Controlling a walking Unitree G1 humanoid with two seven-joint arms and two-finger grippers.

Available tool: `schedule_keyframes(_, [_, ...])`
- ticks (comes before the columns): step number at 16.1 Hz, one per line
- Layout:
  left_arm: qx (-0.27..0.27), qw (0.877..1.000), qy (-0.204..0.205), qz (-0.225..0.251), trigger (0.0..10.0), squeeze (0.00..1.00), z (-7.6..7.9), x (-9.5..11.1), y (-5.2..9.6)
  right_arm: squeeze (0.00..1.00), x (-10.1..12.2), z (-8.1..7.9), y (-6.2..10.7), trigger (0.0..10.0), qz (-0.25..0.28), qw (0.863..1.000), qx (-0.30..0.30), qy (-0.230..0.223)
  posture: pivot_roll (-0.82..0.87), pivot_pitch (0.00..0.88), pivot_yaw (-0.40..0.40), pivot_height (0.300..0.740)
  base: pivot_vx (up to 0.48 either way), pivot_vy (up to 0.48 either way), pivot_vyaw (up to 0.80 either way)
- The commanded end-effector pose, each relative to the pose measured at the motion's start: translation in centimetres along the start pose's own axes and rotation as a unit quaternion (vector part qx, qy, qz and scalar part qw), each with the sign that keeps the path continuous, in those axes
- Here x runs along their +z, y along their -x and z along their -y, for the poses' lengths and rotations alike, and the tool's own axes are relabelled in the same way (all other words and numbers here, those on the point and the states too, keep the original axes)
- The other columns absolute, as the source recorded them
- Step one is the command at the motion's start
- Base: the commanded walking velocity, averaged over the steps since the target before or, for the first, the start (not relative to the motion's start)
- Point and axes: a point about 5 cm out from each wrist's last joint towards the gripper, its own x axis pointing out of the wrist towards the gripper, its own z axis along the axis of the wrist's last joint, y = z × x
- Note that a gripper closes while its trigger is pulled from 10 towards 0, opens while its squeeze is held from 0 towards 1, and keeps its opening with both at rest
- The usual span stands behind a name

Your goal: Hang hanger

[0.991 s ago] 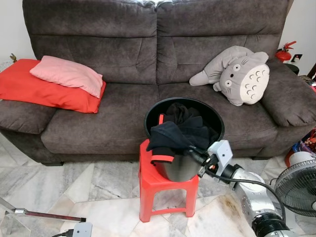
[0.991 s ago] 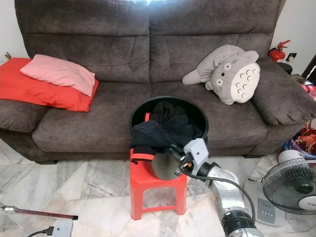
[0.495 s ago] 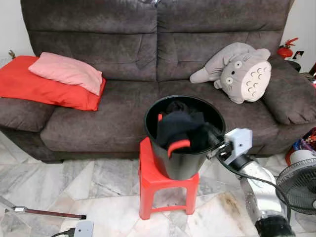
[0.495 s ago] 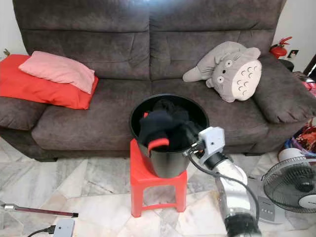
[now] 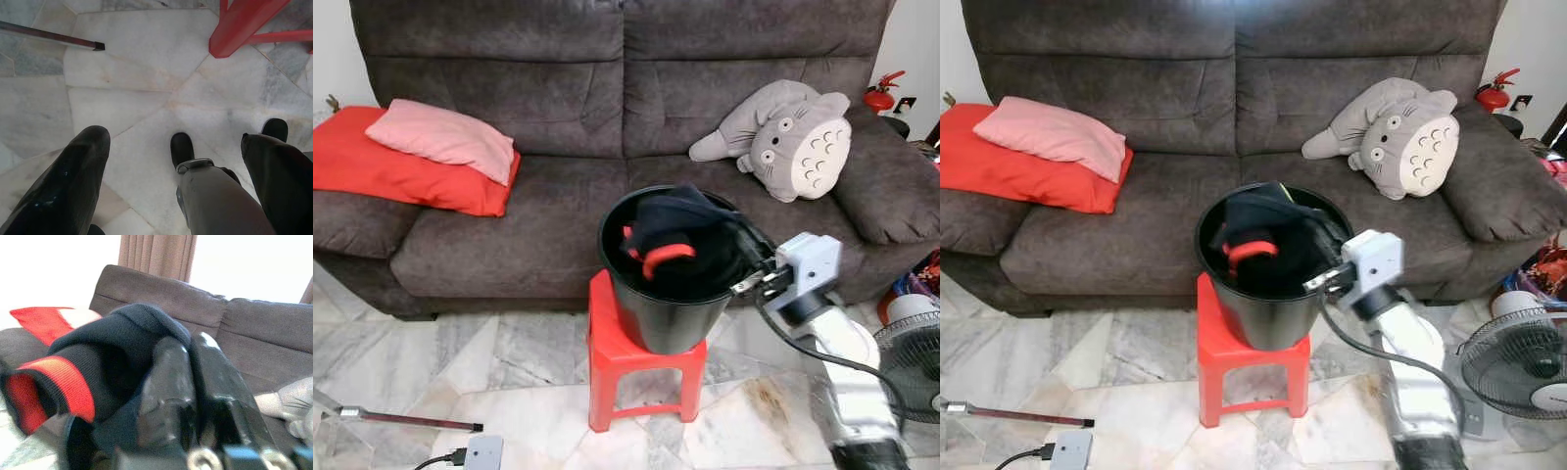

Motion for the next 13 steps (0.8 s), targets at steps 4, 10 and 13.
schedule_keyframes(4, [0.004,1.000,-0.006,-0.023,10.0,0.00,-0.4,-1.2,0.3,0.00,-0.9,4.7,4.4,0.0,-0.063,0.956,-0.282,-0.048,-0.16,0.139,0.004,0.740,0.000,0.000,0.00])
schedule_keyframes(10, [0.006,0.999,-0.013,-0.031,10.0,0.00,-0.8,-1.6,0.4,0.00,-3.0,0.8,7.1,0.0,-0.102,0.933,-0.301,-0.170,-0.17,0.148,0.012,0.740,0.000,0.000,0.00])
schedule_keyframes(13, [0.006,0.999,-0.014,-0.032,10.0,0.00,-0.8,-1.7,0.4,0.00,-3.6,1.2,6.1,0.0,-0.115,0.918,-0.310,-0.217,-0.16,0.145,0.009,0.740,0.000,0.000,0.00])
